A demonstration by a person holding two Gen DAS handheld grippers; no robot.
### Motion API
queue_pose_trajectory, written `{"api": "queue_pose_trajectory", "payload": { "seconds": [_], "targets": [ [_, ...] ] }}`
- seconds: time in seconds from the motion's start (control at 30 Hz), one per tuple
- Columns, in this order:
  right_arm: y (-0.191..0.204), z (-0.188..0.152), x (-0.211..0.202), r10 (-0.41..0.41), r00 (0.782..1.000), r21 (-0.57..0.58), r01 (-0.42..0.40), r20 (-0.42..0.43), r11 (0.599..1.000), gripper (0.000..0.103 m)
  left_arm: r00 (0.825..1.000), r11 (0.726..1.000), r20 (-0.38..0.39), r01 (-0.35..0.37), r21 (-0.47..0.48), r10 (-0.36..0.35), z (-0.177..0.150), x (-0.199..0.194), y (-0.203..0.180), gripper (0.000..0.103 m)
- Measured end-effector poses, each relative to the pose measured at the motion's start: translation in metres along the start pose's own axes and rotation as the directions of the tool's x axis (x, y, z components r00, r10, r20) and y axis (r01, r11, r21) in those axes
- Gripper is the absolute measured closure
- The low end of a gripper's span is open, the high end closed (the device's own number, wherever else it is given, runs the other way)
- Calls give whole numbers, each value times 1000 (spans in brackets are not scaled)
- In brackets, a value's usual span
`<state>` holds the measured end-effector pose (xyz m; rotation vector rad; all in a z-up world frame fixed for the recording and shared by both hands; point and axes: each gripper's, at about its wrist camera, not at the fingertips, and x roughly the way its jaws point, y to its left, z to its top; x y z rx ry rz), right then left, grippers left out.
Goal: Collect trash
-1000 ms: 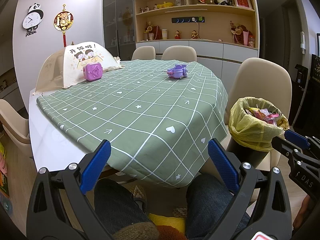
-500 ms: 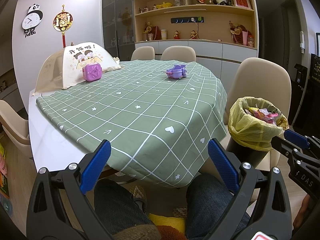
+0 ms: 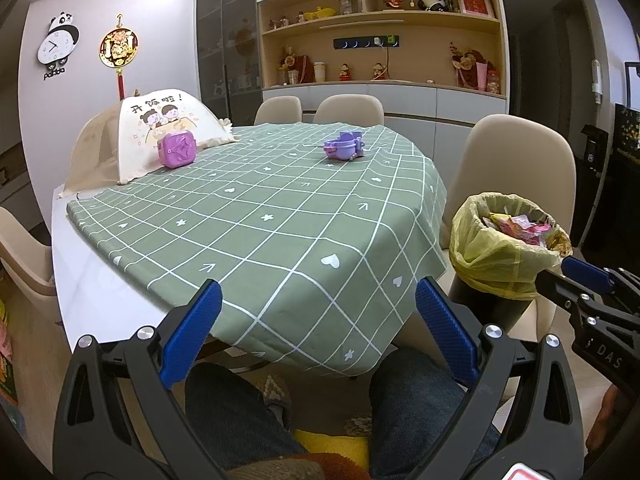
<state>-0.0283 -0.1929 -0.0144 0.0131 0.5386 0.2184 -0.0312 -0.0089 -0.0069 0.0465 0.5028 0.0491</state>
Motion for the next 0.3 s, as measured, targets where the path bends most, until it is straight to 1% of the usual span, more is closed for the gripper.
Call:
{"api": "queue_pose_trajectory", "payload": {
  "seconds": [0.03,0.1,0.13,0.2,0.27,0.3],
  "targets": [
    [0,0,1,-1,1000,0,1,-2,1000,57,1000,1000,-6,7,0,-7,0,2,0,10],
    [2,-1,2,-12,1000,-1,12,-9,1000,57,998,999,-42,36,-18,-37,0,12,4,10],
    [3,-2,3,-15,1000,-1,15,-15,1000,57,996,997,-68,61,-43,-64,0,18,8,10],
    [7,-2,11,-27,999,-12,26,-39,1000,57,990,991,-93,101,-85,-108,2,27,17,10],
    [14,6,20,-16,998,-30,14,-63,999,57,983,983,-96,147,-114,-159,11,30,31,10],
    [18,12,24,-5,998,-37,3,-63,999,57,981,980,-91,162,-117,-173,18,30,38,10]
  ]
}}
